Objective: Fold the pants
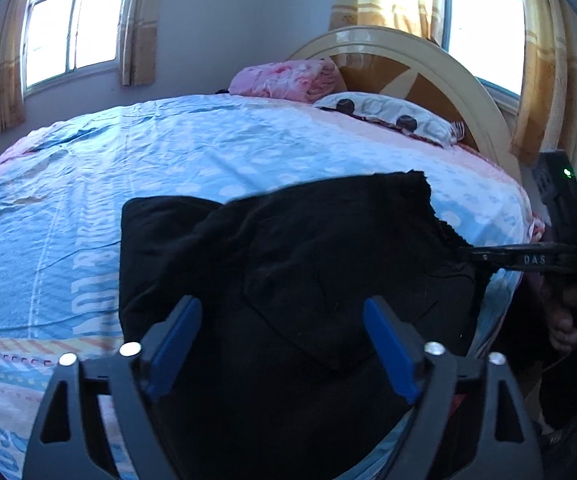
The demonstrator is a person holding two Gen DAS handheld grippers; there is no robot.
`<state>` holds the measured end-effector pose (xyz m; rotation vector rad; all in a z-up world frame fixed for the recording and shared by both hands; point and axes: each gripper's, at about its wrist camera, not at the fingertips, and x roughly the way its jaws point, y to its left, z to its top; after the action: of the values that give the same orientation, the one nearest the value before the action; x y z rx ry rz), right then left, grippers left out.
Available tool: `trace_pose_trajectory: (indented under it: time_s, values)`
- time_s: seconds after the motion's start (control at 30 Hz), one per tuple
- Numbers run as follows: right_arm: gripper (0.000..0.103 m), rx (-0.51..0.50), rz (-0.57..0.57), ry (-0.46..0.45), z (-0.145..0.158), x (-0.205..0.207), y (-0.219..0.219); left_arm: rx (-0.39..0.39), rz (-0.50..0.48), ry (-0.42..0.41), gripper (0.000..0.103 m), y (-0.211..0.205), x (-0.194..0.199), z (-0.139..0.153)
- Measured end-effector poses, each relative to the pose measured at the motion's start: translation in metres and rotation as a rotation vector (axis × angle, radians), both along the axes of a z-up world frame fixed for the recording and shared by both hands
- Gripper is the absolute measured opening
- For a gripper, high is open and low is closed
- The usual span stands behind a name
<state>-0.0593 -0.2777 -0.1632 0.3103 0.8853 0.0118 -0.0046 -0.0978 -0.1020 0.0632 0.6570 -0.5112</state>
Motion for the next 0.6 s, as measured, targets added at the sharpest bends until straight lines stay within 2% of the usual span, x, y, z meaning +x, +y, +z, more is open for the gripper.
trace_pose_trajectory:
  time_s: [0.07, 0.13, 0.17, 0.2, 0.27, 0.33, 0.4, 0.57, 0.6]
  values:
    - [0.01, 0.057, -0.013, -0.004, -0.002, -0.003, -0.01, 0.021, -0.008, -0.002, 0.088, -0.004, -0.001, -0.004]
    - [0.026, 0.054, -0.035, -0.027, 0.009, -0.007, -0.014, 0.018, -0.013, 0.0, 0.088, -0.004, -0.001, -0.005]
    - [0.05, 0.024, -0.041, -0.043, 0.016, -0.009, -0.015, 0.012, -0.015, -0.001, 0.088, -0.004, -0.001, -0.005]
    - [0.058, 0.016, -0.045, -0.067, 0.023, -0.012, -0.016, 0.007, -0.017, 0.0, 0.09, -0.004, -0.001, -0.006]
    - [0.058, 0.054, -0.056, -0.128, 0.037, -0.018, -0.022, 0.002, -0.025, 0.0, 0.093, -0.004, -0.001, -0.008]
    - [0.058, 0.127, -0.025, -0.144, 0.042, -0.014, -0.022, 0.007, -0.029, -0.001, 0.093, -0.006, -0.002, -0.01]
    - [0.058, 0.161, 0.011, -0.129, 0.038, -0.001, -0.015, 0.016, -0.042, -0.007, 0.096, -0.009, -0.006, -0.012]
    - [0.057, 0.132, -0.011, -0.04, 0.011, 0.028, -0.007, 0.044, -0.049, -0.019, 0.096, -0.01, -0.011, -0.016]
    - [0.047, 0.158, 0.002, -0.033, 0.007, 0.031, -0.007, 0.035, -0.047, -0.013, 0.097, -0.008, -0.01, -0.017]
